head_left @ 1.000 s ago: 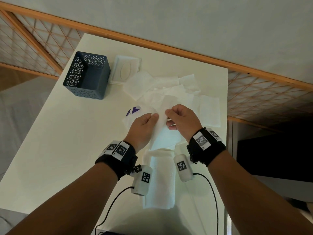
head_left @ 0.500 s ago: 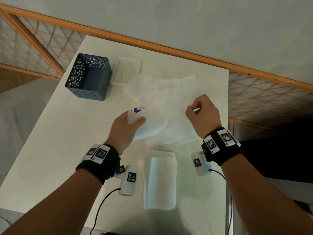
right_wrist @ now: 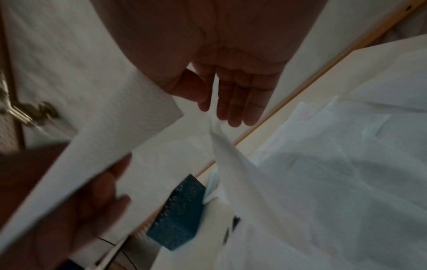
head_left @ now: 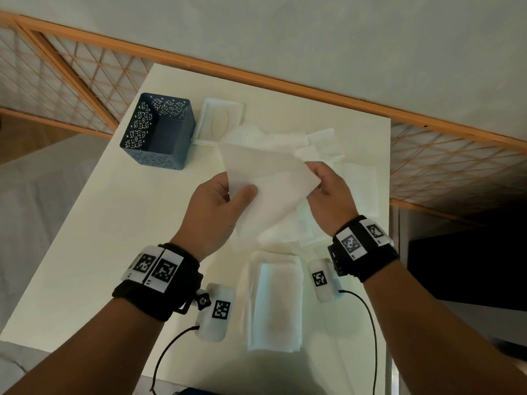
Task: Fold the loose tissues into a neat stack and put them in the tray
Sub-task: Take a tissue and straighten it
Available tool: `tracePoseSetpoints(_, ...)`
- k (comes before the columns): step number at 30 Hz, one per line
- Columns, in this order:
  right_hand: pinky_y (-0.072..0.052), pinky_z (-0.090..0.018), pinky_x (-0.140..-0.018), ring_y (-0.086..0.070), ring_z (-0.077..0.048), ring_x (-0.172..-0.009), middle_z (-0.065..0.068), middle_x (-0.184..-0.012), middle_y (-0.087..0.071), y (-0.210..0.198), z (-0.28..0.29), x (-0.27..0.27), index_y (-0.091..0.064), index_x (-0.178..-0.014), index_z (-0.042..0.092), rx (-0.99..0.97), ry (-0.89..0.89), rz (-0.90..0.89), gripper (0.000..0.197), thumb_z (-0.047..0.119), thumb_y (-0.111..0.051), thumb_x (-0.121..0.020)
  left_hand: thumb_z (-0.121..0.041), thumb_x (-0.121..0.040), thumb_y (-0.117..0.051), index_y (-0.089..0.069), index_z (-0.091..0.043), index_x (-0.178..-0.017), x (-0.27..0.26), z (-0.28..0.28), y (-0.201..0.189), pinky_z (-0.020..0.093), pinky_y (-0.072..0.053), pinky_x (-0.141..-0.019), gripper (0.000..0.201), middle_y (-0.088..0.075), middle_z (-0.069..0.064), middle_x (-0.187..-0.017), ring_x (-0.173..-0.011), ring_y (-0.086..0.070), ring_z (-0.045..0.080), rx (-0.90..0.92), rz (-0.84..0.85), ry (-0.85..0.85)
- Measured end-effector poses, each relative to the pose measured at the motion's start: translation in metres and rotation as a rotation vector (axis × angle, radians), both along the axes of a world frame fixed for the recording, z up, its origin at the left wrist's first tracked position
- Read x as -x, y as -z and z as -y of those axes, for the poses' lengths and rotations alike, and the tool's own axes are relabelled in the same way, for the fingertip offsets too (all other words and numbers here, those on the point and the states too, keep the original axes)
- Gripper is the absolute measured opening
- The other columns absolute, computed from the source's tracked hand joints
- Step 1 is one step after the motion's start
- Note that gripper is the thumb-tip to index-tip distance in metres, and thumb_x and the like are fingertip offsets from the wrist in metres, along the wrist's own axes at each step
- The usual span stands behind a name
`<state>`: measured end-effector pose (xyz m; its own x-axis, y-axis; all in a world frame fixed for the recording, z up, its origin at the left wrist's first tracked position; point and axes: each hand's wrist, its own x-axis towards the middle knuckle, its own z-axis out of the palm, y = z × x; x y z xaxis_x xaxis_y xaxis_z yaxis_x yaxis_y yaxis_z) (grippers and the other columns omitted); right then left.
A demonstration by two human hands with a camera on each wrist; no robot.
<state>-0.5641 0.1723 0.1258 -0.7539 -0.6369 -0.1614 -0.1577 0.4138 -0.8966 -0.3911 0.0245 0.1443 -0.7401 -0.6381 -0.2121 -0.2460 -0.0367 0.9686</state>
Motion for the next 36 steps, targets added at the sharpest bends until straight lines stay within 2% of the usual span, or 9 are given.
tracePoseSetpoints(4,-0.039,-0.029,-0.116,-0.048,-0.005,-0.139,0.013,-0.149,-0.055,-0.009,-0.012,0.005,-0.055,-0.145,0.033,0.077,-0.024,-0.003,0.058,0.019,-0.040,-0.090,-0.030,-0.099,-0.072,-0.079,-0.024,-0.108,-0.006,0.001,0.005,0.054,-0.059,-0.096,0.013,-0.081,-0.004,-0.103,-0.100,-0.076,0.025,0.048,0.062,0.022)
tracePoseSetpoints(7,-0.031,-0.032,-0.125,-0.038,-0.003,-0.147,0.011,-0.158,-0.044,-0.013,-0.019,0.007,-0.052,-0.148,0.033,0.092,-0.013,-0.090,0.064,0.015,-0.038,-0.088,-0.031,-0.100,-0.072,-0.078,-0.030,-0.108,-0.011,0.003,0.006,0.042,-0.060,-0.091,0.010,-0.080,-0.013,-0.096,-0.094,-0.075,0.012,0.131,0.140,0.061)
tracePoseSetpoints(9,-0.032,-0.028,-0.123,-0.037,-0.003,-0.147,0.010,-0.160,-0.042,-0.018,-0.020,0.005,-0.054,-0.147,0.029,0.104,-0.070,-0.156,0.061,0.016,-0.045,-0.089,-0.031,-0.100,-0.071,-0.078,-0.032,-0.107,-0.012,0.002,0.005,0.036,-0.060,-0.084,0.010,-0.079,-0.014,-0.094,-0.088,-0.073,0.011,0.167,0.181,0.112)
tracePoseSetpoints(11,-0.034,-0.025,-0.118,-0.036,-0.005,-0.148,0.010,-0.160,-0.040,-0.022,-0.019,-0.004,-0.054,-0.148,0.029,0.008,-0.249,-0.275,0.058,0.023,-0.056,-0.091,-0.033,-0.100,-0.071,-0.078,-0.030,-0.109,-0.013,0.000,0.004,0.043,-0.058,-0.086,0.011,-0.079,-0.005,-0.095,-0.090,-0.072,0.024,0.158,0.203,0.167)
tracePoseSetpoints(14,-0.037,-0.034,-0.119,-0.038,-0.004,-0.144,0.013,-0.156,-0.046,-0.013,-0.015,-0.021,-0.058,-0.144,0.034,-0.158,-0.476,-0.354,0.053,0.038,-0.069,-0.092,-0.030,-0.100,-0.072,-0.079,-0.026,-0.110,-0.012,-0.002,0.004,0.049,-0.055,-0.089,0.013,-0.078,0.006,-0.097,-0.096,-0.068,0.037,0.104,0.184,0.230)
tracePoseSetpoints(20,-0.049,-0.041,-0.091,-0.059,-0.018,-0.096,0.007,-0.106,-0.065,0.009,-0.016,-0.036,-0.067,-0.110,0.020,-0.171,-0.519,-0.416,0.018,0.033,-0.066,-0.098,-0.028,-0.097,-0.076,-0.077,-0.018,-0.095,-0.014,-0.005,0.011,0.034,-0.051,-0.079,0.010,-0.075,0.004,-0.090,-0.082,-0.065,0.022,0.097,0.166,0.297)
tracePoseSetpoints(24,-0.050,-0.039,-0.073,-0.054,-0.015,-0.075,0.008,-0.083,-0.057,0.014,-0.024,-0.039,-0.057,-0.095,0.021,-0.245,-0.411,-0.330,0.013,0.031,-0.062,-0.101,-0.040,-0.097,-0.073,-0.072,-0.017,-0.088,-0.012,0.002,0.039,0.023,-0.046,-0.072,0.025,-0.067,-0.012,-0.078,-0.071,-0.058,0.005,0.129,0.246,0.003)
tracePoseSetpoints(29,-0.045,-0.036,-0.064,-0.051,-0.023,-0.065,-0.005,-0.077,-0.056,0.023,-0.038,-0.036,-0.051,-0.094,0.017,-0.245,-0.265,-0.191,0.017,0.030,-0.061,-0.101,-0.052,-0.085,-0.080,-0.052,-0.011,-0.135,-0.025,0.018,0.100,0.044,-0.049,-0.103,0.071,-0.053,0.009,-0.137,-0.125,-0.057,0.031,0.066,0.734,-0.241)
tracePoseSetpoints(36,-0.059,-0.043,-0.080,-0.071,-0.027,-0.083,-0.002,-0.090,-0.077,0.021,-0.047,-0.044,-0.058,-0.102,0.022,-0.158,-0.049,0.105,0.010,0.025,-0.067,-0.098,-0.052,-0.075,-0.088,-0.035,-0.008,-0.148,-0.027,0.004,0.120,0.050,-0.043,-0.104,0.100,-0.037,0.015,-0.147,-0.137,-0.038,0.036,0.131,1.033,-0.246)
